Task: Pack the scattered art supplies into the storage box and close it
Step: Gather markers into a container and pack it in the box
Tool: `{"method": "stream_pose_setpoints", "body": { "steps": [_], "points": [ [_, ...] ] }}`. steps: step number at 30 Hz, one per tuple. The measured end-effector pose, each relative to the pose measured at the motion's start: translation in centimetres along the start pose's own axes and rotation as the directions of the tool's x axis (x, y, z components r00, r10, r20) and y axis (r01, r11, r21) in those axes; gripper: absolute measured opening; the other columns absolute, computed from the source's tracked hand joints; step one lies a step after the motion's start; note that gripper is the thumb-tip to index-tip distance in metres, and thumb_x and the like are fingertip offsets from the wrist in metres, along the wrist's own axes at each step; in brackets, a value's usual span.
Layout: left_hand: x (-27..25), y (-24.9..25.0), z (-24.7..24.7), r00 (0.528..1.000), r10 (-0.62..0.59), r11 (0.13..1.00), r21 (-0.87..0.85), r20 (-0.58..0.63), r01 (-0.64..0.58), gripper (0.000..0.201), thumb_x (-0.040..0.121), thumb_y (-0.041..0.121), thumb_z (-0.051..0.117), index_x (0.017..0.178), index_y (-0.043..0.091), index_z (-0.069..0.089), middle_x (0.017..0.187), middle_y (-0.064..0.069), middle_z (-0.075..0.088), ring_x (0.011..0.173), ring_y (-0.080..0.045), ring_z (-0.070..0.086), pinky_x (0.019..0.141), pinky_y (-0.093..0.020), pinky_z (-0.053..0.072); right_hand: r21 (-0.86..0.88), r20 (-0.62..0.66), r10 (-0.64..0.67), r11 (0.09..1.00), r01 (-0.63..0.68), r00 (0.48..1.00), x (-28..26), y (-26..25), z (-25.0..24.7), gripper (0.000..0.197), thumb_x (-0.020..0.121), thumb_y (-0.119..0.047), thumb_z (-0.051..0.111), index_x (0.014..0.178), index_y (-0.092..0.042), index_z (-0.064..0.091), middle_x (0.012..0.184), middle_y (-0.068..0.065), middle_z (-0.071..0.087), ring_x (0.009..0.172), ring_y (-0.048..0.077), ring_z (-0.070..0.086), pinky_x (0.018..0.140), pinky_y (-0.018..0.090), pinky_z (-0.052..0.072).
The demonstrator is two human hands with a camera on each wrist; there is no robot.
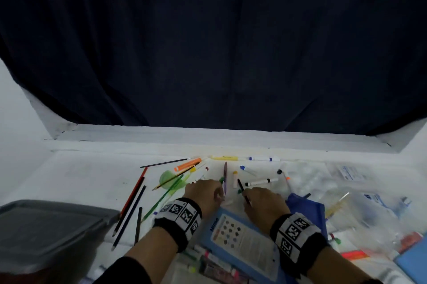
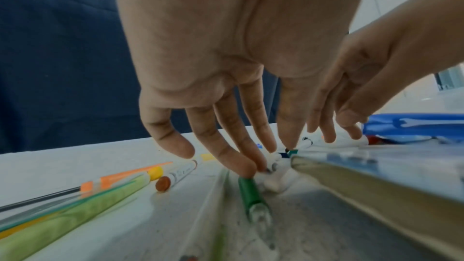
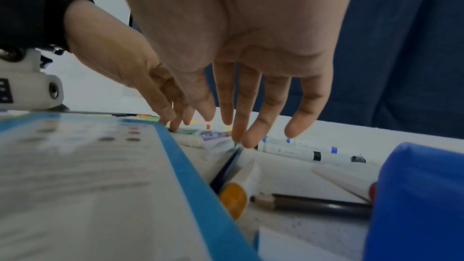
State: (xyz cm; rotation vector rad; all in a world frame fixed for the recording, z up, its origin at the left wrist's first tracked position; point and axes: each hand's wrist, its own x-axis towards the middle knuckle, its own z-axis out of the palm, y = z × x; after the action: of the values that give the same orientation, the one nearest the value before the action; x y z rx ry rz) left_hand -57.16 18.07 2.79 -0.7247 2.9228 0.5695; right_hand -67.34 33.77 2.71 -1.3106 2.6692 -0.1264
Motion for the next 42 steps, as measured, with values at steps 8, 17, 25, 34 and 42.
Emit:
{"method": "stream_pose_setpoints", "body": {
  "steps": [8,17,25,34,42],
  "points": [
    [2.9,-0.3,0.0,0.988,0.064,0.996,0.058,0.141,-0.072,0.015,0.084,0.027,0.071,0.098,0.025,0.067,0.100,0.008,0.069,0.103,-0.019,0.061,0.095,-0.041,0.031,-0.023,0.076,-0.034,0.999,0.035,0.997,2.6,-0.9,0.4,0.028,0.093,-0.032,0.047,0.118,-0.024,0.057,0.117,0.005,0.063,0.106,0.027,0.063,0.090,0.039,0.051],
    [0.7,0.2,-0.9,0.992,0.124,0.992,-0.017,0.017,-0.124,0.016,0.091,0.019,0.058,0.105,0.027,0.060,0.103,0.002,0.066,0.102,-0.024,0.061,0.095,-0.040,0.042,0.050,0.031,-0.015,0.999,0.013,0.999,1.5,-1.2,-1.1,0.030,0.084,-0.015,0.055,0.112,-0.023,0.061,0.109,0.006,0.066,0.101,0.026,0.064,0.079,0.029,0.048],
    [-10.3,0.3,-4.1,0.933,0.042,0.874,-0.439,-0.358,-0.208,0.008,0.092,0.019,0.068,0.100,0.022,0.067,0.082,0.006,0.067,0.072,-0.007,0.065,0.068,-0.020,0.055,0.193,-0.307,-0.102,0.967,0.167,0.946,-5.4,-2.5,-3.8,0.025,0.082,-0.022,0.062,0.106,-0.021,0.068,0.093,-0.002,0.070,0.082,0.018,0.063,0.071,0.028,0.048],
    [-22.8,-0.2,-0.4,0.927,-0.094,0.793,-0.590,-0.363,-0.150,0.021,0.088,0.010,0.072,0.100,0.027,0.074,0.078,0.005,0.074,0.068,-0.012,0.073,0.065,-0.023,0.054,0.361,-0.320,-0.203,0.877,0.317,0.925,-15.9,-4.5,-1.5,0.014,0.079,-0.023,0.065,0.092,-0.020,0.069,0.084,-0.002,0.071,0.073,0.015,0.064,0.069,0.032,0.054],
    [-29.5,-0.5,5.8,0.963,-0.072,0.950,-0.313,-0.260,-0.014,0.020,0.085,0.022,0.073,0.099,0.035,0.080,0.085,0.015,0.075,0.074,0.014,0.061,0.073,-0.001,0.041,0.425,-0.077,-0.291,0.856,0.296,0.954,-21.5,-6.5,2.0,0.019,0.077,-0.027,0.057,0.087,-0.015,0.068,0.077,-0.001,0.067,0.070,0.014,0.060,0.067,0.031,0.051]
  ]
}}
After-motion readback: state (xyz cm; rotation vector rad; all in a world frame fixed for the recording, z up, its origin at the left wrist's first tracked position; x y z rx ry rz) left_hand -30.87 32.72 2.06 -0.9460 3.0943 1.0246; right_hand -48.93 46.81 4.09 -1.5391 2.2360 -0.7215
